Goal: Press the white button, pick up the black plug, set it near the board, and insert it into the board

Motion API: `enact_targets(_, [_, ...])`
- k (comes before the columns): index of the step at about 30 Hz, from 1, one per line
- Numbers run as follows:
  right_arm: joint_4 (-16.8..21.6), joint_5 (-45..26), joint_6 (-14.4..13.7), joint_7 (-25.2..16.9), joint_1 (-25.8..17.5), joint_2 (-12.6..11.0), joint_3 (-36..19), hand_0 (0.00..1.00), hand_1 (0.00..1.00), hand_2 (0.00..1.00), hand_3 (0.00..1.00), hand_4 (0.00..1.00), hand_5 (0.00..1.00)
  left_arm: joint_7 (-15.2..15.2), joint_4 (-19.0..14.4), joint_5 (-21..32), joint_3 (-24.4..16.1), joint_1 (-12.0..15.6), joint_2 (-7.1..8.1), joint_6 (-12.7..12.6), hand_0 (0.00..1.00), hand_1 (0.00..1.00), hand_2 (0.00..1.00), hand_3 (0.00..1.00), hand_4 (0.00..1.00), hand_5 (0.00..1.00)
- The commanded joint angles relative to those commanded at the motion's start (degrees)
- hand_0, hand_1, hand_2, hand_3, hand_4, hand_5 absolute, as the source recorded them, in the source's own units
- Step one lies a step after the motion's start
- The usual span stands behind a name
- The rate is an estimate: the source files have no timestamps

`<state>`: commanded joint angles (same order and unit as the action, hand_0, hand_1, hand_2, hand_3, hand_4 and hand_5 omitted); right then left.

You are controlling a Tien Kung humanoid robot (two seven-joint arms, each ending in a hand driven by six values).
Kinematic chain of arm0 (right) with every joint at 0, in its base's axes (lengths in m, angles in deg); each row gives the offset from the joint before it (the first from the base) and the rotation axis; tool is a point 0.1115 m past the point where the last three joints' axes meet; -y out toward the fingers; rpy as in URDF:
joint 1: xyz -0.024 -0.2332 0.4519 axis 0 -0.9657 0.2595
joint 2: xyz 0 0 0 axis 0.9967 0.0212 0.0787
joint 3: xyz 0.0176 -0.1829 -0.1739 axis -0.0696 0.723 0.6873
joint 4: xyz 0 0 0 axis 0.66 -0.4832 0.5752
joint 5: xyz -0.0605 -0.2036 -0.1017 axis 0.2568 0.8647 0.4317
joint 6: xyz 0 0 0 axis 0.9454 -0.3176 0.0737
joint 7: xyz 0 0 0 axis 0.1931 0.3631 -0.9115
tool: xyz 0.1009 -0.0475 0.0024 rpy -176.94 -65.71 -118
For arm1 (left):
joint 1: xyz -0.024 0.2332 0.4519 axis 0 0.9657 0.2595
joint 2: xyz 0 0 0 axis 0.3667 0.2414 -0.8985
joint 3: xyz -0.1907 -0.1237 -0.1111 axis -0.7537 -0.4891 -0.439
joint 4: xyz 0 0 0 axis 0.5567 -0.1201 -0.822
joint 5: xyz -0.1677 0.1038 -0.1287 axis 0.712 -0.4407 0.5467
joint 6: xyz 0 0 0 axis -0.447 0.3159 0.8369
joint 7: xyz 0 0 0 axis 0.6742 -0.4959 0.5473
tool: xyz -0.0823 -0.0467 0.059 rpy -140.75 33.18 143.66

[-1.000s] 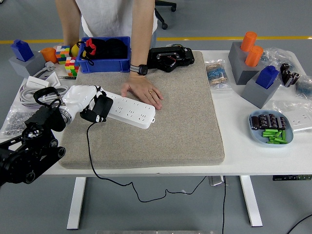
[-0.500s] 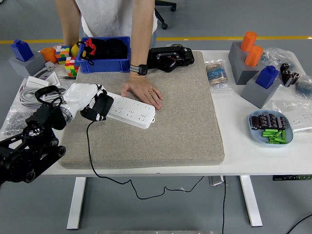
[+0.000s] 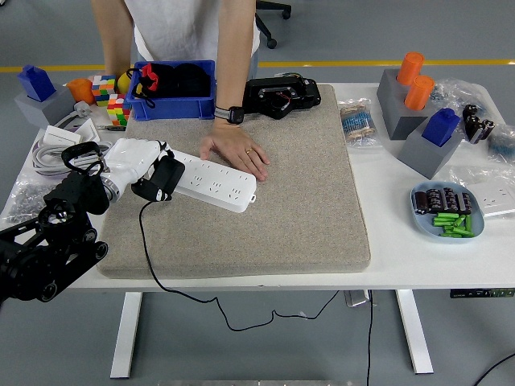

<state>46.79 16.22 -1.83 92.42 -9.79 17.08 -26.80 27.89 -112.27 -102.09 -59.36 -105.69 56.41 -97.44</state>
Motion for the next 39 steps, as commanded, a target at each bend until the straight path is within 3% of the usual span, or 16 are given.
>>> enact_targets(19, [-0.02,0.03,0.00,0.01,0.00,0.05,-0.11,0.740,0.686,0.678,0.624,0.674,0.385,-1.37,0.10,-1.39,1.45,-0.46,-0.14,1.04,0.270,0.298,0.346,0.576,0.763,0.002])
enact_targets(20, [-0.05,0.05,0.00,0.02,-0.02,0.05,-0.12,0.740,0.687,0.678,0.624,0.674,0.384,-1.32,0.08,-1.52,1.44,-0.45,-0.15,1.07,0.265,0.359,0.410,0.579,0.791,0.002])
enact_targets(25, [-0.05,0.03,0.00,0.01,0.02,0.07,-0.09,0.740,0.687,0.678,0.624,0.674,0.384,-1.05,0.01,-1.73,1.37,-0.43,-0.15,1.04,0.265,0.359,0.410,0.579,0.791,0.002])
enact_targets(26, [-0.05,0.06,0.00,0.01,0.04,0.11,-0.14,0.740,0.686,0.678,0.624,0.674,0.385,-1.00,-0.03,-1.69,1.39,-0.44,-0.14,1.00,0.278,0.436,0.440,0.596,0.950,0.002])
enact_targets(32, [-0.02,0.01,0.00,0.00,0.06,0.15,-0.16,0.740,0.686,0.678,0.624,0.674,0.385,-0.79,-0.15,-1.87,1.44,-0.38,-0.09,0.68,0.278,0.436,0.440,0.596,0.950,0.002])
enact_targets(33, [-0.04,0.03,-0.01,0.01,0.04,0.16,-0.18,0.740,0.686,0.678,0.623,0.674,0.385,-0.81,-0.17,-1.84,1.45,-0.34,-0.08,0.70,0.336,0.584,0.520,0.673,0.992,0.007])
enact_targets(38, [-0.12,0.02,-0.02,0.02,-0.03,0.18,-0.14,0.740,0.686,0.678,0.623,0.674,0.385,-0.40,-0.19,-1.75,1.48,-0.07,0.00,0.53,0.336,0.584,0.520,0.673,0.992,0.007])
enact_targets(39, [-0.13,0.00,-0.01,0.02,-0.01,0.19,-0.12,0.740,0.686,0.678,0.623,0.674,0.385,-0.27,-0.16,-1.64,1.45,0.00,0.01,0.47,0.697,0.821,0.725,0.811,0.998,0.094])
